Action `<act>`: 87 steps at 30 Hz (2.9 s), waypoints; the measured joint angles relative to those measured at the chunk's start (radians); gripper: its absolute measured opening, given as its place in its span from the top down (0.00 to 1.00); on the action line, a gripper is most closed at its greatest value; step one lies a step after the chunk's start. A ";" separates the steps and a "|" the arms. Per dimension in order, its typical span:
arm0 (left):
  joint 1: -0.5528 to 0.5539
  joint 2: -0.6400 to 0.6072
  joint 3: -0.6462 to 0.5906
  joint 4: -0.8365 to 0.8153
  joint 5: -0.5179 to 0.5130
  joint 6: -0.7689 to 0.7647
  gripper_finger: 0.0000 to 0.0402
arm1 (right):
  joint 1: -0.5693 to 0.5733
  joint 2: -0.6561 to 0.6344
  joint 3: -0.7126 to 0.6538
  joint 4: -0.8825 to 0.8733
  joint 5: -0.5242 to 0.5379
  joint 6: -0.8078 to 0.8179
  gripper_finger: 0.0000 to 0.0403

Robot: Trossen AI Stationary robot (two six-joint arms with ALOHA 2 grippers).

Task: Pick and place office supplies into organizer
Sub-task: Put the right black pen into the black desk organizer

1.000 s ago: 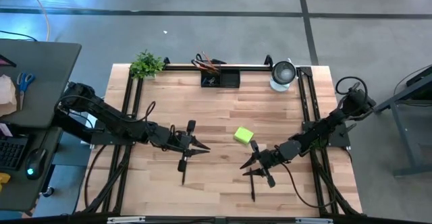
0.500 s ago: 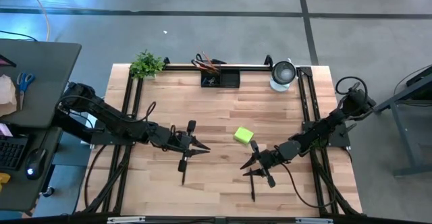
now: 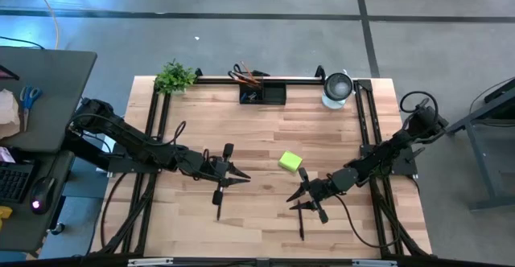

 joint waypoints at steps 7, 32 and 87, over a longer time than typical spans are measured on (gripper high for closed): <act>0.000 0.000 0.000 -0.011 0.000 -0.002 0.93 | 0.000 0.000 0.000 -0.135 -0.005 0.053 0.73; 0.000 0.000 0.000 -0.032 0.000 -0.021 0.93 | 0.090 0.000 0.000 -0.513 -0.065 -0.102 0.73; 0.000 0.001 0.000 -0.058 0.000 -0.025 0.93 | 0.067 0.240 0.198 -0.649 -0.074 -0.341 0.73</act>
